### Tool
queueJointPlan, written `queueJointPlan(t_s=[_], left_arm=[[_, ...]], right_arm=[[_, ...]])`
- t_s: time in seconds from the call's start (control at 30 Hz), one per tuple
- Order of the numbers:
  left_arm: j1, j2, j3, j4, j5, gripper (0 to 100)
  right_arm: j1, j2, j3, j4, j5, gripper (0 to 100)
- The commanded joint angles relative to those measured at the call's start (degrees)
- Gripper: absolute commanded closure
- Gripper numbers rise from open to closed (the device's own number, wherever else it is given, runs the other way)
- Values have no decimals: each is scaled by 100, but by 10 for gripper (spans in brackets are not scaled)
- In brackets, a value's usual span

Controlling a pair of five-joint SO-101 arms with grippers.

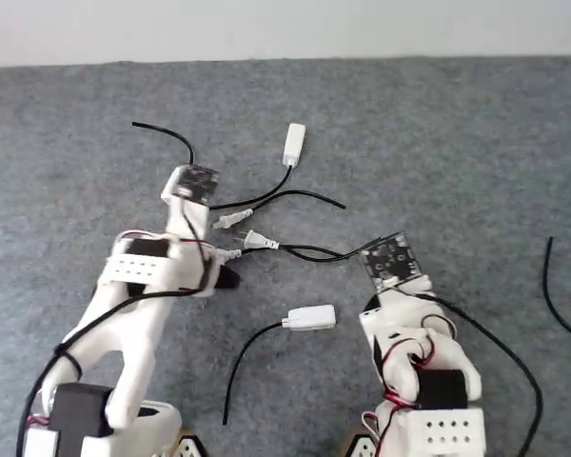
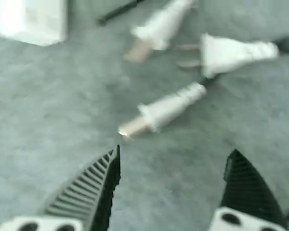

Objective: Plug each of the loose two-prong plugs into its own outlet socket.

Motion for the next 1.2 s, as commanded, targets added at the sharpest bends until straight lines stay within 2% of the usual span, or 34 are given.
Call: queueJointPlan(t_s=[0.0,0.07,0.2,0.33,0.43,0.53,0.9,1.1,1.17], left_arm=[[703,-141,-242,826,-149,678],[1002,-202,-382,1169,-554,701],[1591,-334,-462,1064,-633,794],[1978,-308,-453,369,-598,807],[1952,-299,-409,-343,-589,811],[2022,-308,-251,-659,-589,811],[3736,-360,813,-651,-598,812],[3982,-677,831,-141,-563,812],[4035,-870,831,-9,-316,812]], right_arm=[[462,-145,-35,-31,-35,963],[681,-110,9,-75,-35,963],[936,-101,26,-75,-35,963],[998,-119,26,-75,-35,963],[989,-136,35,-75,-35,963],[980,-136,35,-75,-35,963],[989,-136,44,-110,-35,963],[998,-101,53,-171,-35,963],[998,-101,53,-189,-35,963]])
